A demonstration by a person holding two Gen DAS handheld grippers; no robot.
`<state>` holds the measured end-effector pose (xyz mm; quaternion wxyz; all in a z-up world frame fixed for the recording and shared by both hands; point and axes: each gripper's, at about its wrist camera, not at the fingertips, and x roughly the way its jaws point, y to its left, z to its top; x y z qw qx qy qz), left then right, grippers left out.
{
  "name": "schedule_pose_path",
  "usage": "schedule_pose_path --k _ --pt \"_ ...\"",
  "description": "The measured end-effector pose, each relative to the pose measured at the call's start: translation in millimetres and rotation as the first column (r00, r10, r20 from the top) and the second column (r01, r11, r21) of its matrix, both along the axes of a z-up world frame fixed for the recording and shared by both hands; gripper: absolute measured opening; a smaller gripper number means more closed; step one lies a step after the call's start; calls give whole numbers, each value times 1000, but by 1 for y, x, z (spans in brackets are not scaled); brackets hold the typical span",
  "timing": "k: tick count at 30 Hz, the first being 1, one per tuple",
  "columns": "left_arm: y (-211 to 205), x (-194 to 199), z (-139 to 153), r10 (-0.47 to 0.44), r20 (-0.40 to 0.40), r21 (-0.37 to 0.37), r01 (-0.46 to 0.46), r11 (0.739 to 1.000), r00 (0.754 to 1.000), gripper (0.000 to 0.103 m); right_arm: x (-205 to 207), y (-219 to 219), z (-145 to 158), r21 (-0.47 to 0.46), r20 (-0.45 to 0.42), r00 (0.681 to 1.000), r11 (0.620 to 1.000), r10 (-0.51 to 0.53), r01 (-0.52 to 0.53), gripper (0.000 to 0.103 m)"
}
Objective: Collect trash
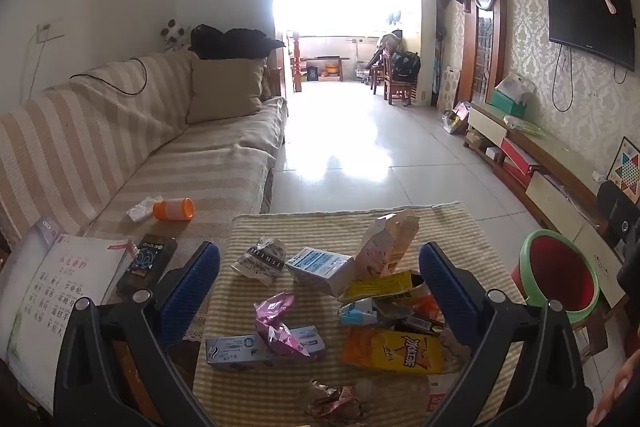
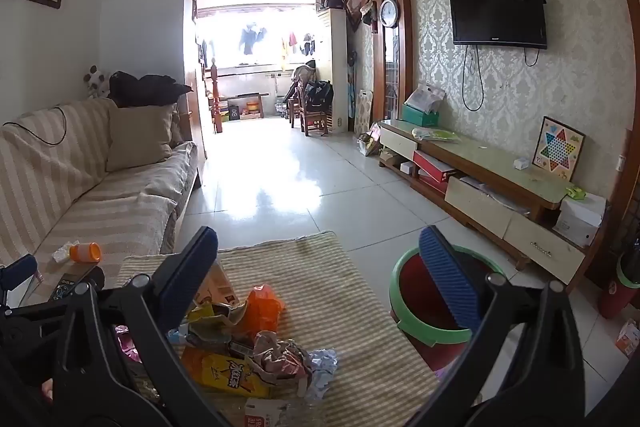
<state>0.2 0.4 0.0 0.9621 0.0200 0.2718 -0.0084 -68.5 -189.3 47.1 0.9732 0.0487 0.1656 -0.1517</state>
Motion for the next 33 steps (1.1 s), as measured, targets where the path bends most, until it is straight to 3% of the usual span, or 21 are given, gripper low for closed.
schedule_pose_path --k 9,13,17,33 --pt "1 2 -4 -21 -6 -13 20 1000 1000 95 0 0 1 -2 -5 1000 1000 -4 4 100" --pt "1 0 -6 -53 -13 -61 52 997 998 95 -1 0 0 -12 -13 1000 1000 -12 12 100" --pt "13 5 -9 -31 -36 -102 28 994 999 95 -3 -3 -2 -14 -19 1000 1000 -18 18 100" --pt "12 6 -11 -26 -55 -94 21 995 998 95 4 -6 -1 -12 -45 999 999 -31 30 100"
